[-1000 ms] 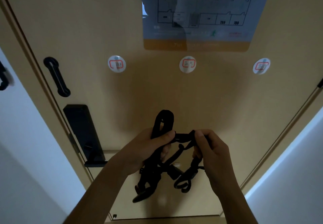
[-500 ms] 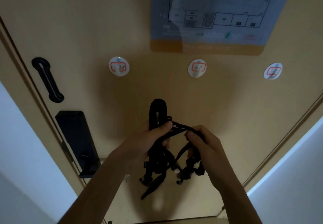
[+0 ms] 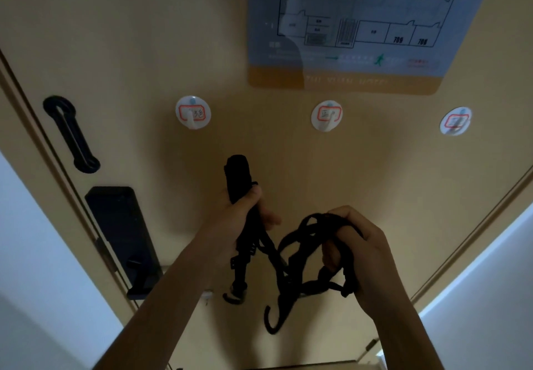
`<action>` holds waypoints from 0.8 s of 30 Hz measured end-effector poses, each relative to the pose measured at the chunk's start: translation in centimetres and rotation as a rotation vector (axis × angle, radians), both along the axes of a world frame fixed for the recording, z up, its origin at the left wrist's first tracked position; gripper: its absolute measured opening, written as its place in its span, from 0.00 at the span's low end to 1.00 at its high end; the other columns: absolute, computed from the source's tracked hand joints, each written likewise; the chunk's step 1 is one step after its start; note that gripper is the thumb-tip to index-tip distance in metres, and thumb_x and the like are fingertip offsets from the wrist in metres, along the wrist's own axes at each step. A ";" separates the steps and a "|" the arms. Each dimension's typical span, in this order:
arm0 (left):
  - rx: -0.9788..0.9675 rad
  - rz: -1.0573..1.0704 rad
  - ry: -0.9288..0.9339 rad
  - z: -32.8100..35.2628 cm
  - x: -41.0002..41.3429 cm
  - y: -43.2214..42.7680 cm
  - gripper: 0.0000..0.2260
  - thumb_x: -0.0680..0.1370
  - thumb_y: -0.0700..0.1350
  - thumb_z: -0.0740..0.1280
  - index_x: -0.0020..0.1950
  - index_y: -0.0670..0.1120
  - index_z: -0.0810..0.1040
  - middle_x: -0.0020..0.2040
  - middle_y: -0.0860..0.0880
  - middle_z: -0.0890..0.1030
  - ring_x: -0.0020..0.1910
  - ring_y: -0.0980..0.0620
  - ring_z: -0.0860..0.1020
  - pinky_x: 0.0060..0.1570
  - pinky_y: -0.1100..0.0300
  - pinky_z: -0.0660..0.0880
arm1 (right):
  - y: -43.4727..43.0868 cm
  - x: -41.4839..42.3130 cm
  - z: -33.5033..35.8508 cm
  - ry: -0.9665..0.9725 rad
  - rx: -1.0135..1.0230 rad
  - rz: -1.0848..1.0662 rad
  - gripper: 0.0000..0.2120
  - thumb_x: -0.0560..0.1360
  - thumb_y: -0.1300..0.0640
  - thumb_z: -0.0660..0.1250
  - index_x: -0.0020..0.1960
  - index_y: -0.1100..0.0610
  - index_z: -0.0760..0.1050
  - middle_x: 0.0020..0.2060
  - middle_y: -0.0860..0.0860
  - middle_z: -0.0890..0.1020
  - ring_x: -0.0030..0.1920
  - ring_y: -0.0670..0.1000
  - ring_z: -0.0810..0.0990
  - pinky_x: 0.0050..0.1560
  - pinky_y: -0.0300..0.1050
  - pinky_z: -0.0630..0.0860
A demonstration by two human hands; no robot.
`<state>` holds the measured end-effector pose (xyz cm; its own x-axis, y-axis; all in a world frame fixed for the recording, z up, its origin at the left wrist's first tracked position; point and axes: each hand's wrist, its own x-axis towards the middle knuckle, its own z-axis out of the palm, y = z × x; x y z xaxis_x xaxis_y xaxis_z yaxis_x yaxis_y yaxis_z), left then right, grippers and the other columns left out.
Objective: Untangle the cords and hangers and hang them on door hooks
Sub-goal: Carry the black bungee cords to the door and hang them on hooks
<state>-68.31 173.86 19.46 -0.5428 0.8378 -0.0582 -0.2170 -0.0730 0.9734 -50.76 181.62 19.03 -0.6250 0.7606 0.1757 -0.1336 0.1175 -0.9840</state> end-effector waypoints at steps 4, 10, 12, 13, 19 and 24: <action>-0.052 0.038 0.073 0.1 0.1 0.4 0.08 0.79 0.45 0.64 0.41 0.46 0.70 0.26 0.53 0.66 0.22 0.57 0.65 0.28 0.62 0.67 | 0.9 0.5 0.5 -0.037 0.037 -0.051 0.12 0.76 0.68 0.59 0.39 0.61 0.79 0.22 0.54 0.67 0.23 0.51 0.62 0.26 0.42 0.62; -0.067 -0.236 0.293 1.7 2.6 1.0 0.14 0.72 0.52 0.69 0.34 0.44 0.74 0.20 0.52 0.66 0.21 0.55 0.65 0.27 0.65 0.65 | 2.2 0.0 2.0 -0.173 0.136 -0.054 0.14 0.77 0.62 0.61 0.35 0.60 0.79 0.21 0.49 0.70 0.22 0.48 0.64 0.25 0.40 0.61; -0.052 -0.403 0.306 2.3 3.1 1.1 0.07 0.73 0.52 0.70 0.37 0.51 0.78 0.21 0.54 0.66 0.22 0.56 0.64 0.27 0.64 0.64 | 2.8 0.0 2.6 -0.232 0.201 -0.079 0.15 0.78 0.61 0.60 0.34 0.58 0.77 0.19 0.46 0.69 0.21 0.46 0.64 0.24 0.39 0.61; -0.057 -0.460 0.351 2.4 3.2 1.2 0.05 0.73 0.50 0.71 0.38 0.54 0.79 0.22 0.54 0.67 0.23 0.56 0.64 0.27 0.64 0.64 | 3.3 0.0 2.9 -0.257 0.234 -0.094 0.15 0.78 0.61 0.58 0.33 0.58 0.75 0.19 0.45 0.68 0.21 0.45 0.63 0.25 0.39 0.61; -0.214 -0.385 0.466 2.7 3.1 2.6 0.03 0.73 0.43 0.71 0.43 0.45 0.79 0.23 0.53 0.69 0.24 0.54 0.65 0.28 0.62 0.64 | 5.3 0.9 3.7 -0.311 0.302 -0.140 0.18 0.79 0.58 0.56 0.31 0.57 0.73 0.21 0.47 0.73 0.23 0.46 0.67 0.28 0.39 0.64; -0.195 -0.209 0.409 2.8 1.3 2.4 0.09 0.76 0.48 0.68 0.41 0.44 0.79 0.26 0.51 0.72 0.22 0.56 0.66 0.30 0.61 0.62 | 7.0 2.5 4.2 -0.270 0.193 -0.174 0.21 0.79 0.58 0.57 0.30 0.60 0.75 0.23 0.55 0.75 0.22 0.50 0.68 0.28 0.42 0.65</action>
